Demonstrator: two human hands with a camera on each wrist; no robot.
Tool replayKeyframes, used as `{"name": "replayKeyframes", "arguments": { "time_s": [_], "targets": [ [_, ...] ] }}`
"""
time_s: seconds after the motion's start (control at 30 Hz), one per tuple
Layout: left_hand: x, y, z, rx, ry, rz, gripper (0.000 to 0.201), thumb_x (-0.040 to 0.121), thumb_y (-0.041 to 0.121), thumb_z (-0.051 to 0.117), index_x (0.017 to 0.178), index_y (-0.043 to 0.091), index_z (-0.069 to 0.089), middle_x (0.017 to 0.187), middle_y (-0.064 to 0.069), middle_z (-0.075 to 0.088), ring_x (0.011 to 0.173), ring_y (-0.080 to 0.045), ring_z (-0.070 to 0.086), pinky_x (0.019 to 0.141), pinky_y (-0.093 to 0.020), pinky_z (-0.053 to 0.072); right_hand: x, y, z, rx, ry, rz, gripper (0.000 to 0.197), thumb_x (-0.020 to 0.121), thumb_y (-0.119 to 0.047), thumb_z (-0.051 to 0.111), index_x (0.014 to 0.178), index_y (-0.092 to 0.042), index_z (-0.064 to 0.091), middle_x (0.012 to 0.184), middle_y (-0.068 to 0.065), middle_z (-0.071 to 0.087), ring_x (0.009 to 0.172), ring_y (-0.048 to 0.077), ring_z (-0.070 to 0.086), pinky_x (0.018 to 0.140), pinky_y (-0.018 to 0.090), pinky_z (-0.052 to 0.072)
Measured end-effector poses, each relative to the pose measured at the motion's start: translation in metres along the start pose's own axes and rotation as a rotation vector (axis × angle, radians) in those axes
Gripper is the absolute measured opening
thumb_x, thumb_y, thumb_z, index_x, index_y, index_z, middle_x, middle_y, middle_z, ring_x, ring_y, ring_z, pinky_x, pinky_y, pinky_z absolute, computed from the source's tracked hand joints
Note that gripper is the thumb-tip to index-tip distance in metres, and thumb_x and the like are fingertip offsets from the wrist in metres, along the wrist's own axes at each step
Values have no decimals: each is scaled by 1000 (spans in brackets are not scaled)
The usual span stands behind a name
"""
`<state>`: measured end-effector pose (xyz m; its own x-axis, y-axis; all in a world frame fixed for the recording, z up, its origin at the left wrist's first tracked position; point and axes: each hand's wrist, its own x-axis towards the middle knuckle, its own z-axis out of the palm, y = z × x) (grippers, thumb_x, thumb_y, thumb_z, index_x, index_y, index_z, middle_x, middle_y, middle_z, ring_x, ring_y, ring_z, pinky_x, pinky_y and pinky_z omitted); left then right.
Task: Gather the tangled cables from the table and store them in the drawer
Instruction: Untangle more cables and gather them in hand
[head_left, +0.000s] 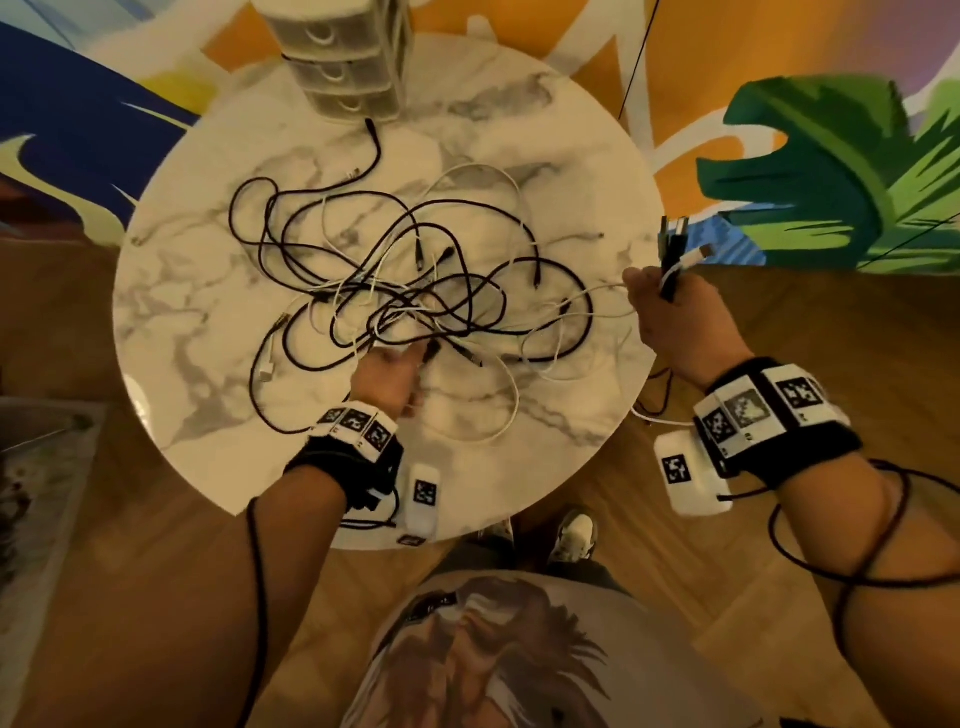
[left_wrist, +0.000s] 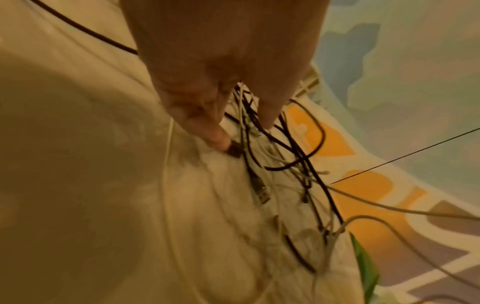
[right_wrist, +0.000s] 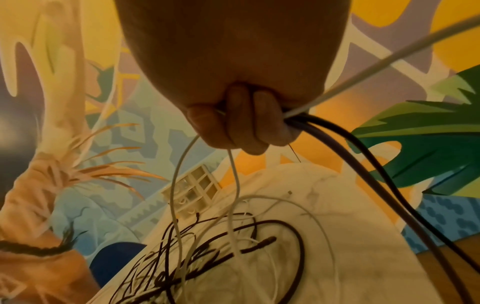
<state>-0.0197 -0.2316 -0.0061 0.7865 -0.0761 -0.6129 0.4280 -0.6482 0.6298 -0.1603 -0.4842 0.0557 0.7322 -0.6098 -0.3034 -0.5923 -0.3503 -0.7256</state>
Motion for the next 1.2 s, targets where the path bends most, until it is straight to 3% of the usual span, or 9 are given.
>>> {"name": "replayKeyframes", "arguments": {
  "time_s": [0.13,0.3,0.4,0.57,0.7,0.83,1.03,1.1,1.2],
  "targets": [
    [13,11,-1,-396,-31,-2,6,89,7,55,89,12,54,75,-9,56,38,-12,51,37,-17,43,-6,-10,19,36,-68,-8,44,97,-47,40,63,-20,47,57,2,52,56,22,50,61,35,39],
    [-2,26,-12,-484,-76,146,15,95,7,46,84,8,56,74,-7,57,59,-15,49,44,-17,38,-18,-26,74,197,-216,17,41,99,-43,40,65,-22,48,50,0,60,51,10,56,68,34,43],
    [-7,23,-18,-573,-133,147,20,97,10,46,79,10,55,71,-7,59,60,-17,55,47,-22,42,-14,-31,110,170,-346,-5,34,98,-45,41,73,-24,50,67,2,70,73,23,66,79,40,50],
    [-11,20,-20,-422,-168,131,25,99,23,45,77,13,52,56,-3,60,59,-20,66,65,-35,54,-4,-42,145,40,-432,-93,39,99,-39,41,95,-7,63,71,-11,61,73,14,56,73,29,40],
    [-24,36,-30,-296,-219,164,38,100,33,40,70,11,50,39,0,46,37,-15,54,56,-33,50,3,-38,164,-133,-420,-118,32,99,-35,41,106,-6,54,96,18,64,90,35,60,68,30,35],
    [-31,61,-52,-299,-321,160,40,98,40,41,74,10,53,39,2,31,30,-12,30,42,-22,41,11,-42,176,-161,-388,-88,34,98,-36,40,113,-7,50,107,22,64,100,39,59,79,39,45],
    [-45,25,-47,-286,-388,48,20,98,16,45,92,6,62,53,0,57,56,-17,56,71,-39,53,25,-43,177,-156,-356,-42,39,99,-33,37,125,-5,46,111,24,64,103,42,58,89,45,45],
    [-49,29,-60,-241,-440,-14,25,98,18,43,90,4,62,46,3,51,42,-12,48,59,-34,54,27,-43,176,-168,-339,-48,40,100,-30,36,131,-5,43,113,25,62,105,42,57,90,45,45],
    [-44,52,-90,-283,-418,16,32,95,32,46,87,5,62,46,3,43,30,-7,29,34,-13,28,31,-44,175,-156,-343,-48,43,101,-29,35,137,-7,39,116,22,62,107,40,57,91,42,45]
  ]
}}
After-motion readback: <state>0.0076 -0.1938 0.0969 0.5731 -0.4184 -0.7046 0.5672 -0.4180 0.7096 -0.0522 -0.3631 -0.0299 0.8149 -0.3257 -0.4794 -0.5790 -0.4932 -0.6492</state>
